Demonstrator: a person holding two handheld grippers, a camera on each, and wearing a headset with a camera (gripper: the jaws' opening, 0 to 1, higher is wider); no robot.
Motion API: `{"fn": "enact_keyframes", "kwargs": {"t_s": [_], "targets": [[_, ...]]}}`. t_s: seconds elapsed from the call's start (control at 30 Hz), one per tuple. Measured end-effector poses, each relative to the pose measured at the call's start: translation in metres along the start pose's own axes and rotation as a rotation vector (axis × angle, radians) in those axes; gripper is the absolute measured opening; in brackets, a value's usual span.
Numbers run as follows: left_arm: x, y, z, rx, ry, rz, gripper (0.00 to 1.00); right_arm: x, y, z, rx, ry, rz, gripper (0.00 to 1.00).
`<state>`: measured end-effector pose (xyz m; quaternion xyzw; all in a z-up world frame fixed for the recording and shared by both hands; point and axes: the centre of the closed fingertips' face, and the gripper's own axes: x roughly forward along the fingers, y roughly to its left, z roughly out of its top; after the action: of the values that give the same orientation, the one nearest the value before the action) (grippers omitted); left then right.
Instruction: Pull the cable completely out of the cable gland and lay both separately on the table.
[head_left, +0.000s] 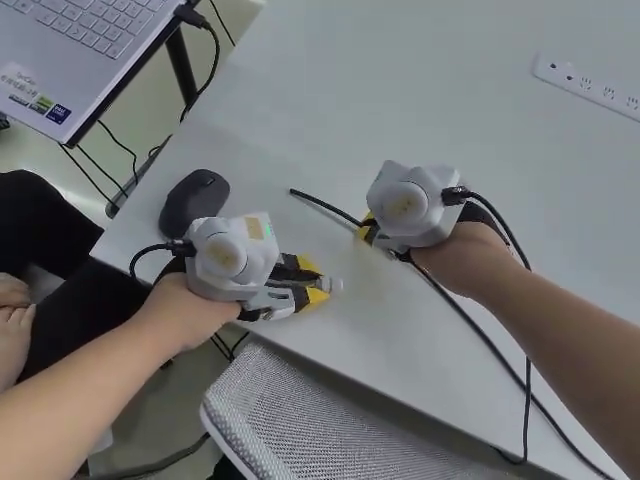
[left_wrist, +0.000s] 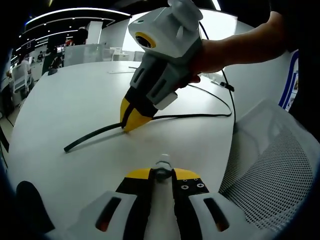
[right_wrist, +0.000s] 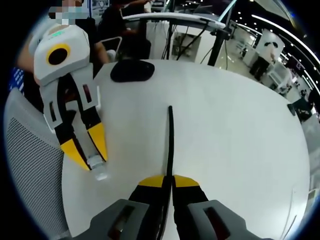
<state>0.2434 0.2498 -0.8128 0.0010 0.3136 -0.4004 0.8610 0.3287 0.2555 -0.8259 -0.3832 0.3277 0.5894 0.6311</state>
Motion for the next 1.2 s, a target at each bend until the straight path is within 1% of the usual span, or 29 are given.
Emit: {"fn": "enact_keyframes", "kwargs": {"t_s": [0.17,0.3,0.4,0.53,0.6,0.67,0.77,0.83,0.93,0.97,1.03,1.07,1.2], "targets": [[0.000,0.000,0.000,0.003,0.006,-0.001,0.16,-0.001,-0.003,-0.001,0.001,0.001,-0.009,0.03],[0.001,0.002,0.001,-0.001,0.001,0.008,0.18,-0.001,-0.005,-0.002,0.004,0.003,-0.018,0.07],[0.001,0.002,0.002,0.003,0.005,0.008,0.19,-0.003,-0.006,-0.002,0.004,-0.001,-0.027,0.09],[0.001,0.003,0.004,0.008,0.005,0.015,0.21,-0.011,-0.007,0.001,0.009,-0.016,-0.039,0.10],[0.001,0.004,0.005,0.013,0.005,0.023,0.21,-0.016,-0.009,0.004,0.018,-0.033,-0.049,0.13],[0.000,0.003,0.008,0.011,0.002,0.027,0.22,-0.024,-0.011,0.007,0.030,-0.052,-0.055,0.15],[0.000,0.003,0.010,0.017,0.006,0.034,0.24,-0.038,-0.011,0.011,0.066,-0.090,-0.054,0.17],[-0.001,0.001,0.010,0.013,0.012,0.038,0.26,-0.043,-0.011,0.011,0.074,-0.098,-0.059,0.20],[-0.003,-0.007,0.012,0.013,0.023,0.033,0.29,-0.060,-0.010,0.014,0.124,-0.147,-0.063,0.22],[-0.004,-0.008,0.013,0.014,0.023,0.033,0.30,-0.065,-0.012,0.013,0.131,-0.159,-0.069,0.23],[-0.007,-0.014,0.019,0.015,0.014,0.036,0.31,-0.074,-0.012,0.013,0.147,-0.177,-0.071,0.26],[-0.008,-0.015,0.021,0.013,0.008,0.039,0.32,-0.081,-0.011,0.012,0.162,-0.193,-0.071,0.27],[-0.013,-0.023,0.031,-0.005,-0.012,0.044,0.35,-0.107,-0.008,0.009,0.181,-0.238,-0.084,0.32]]}}
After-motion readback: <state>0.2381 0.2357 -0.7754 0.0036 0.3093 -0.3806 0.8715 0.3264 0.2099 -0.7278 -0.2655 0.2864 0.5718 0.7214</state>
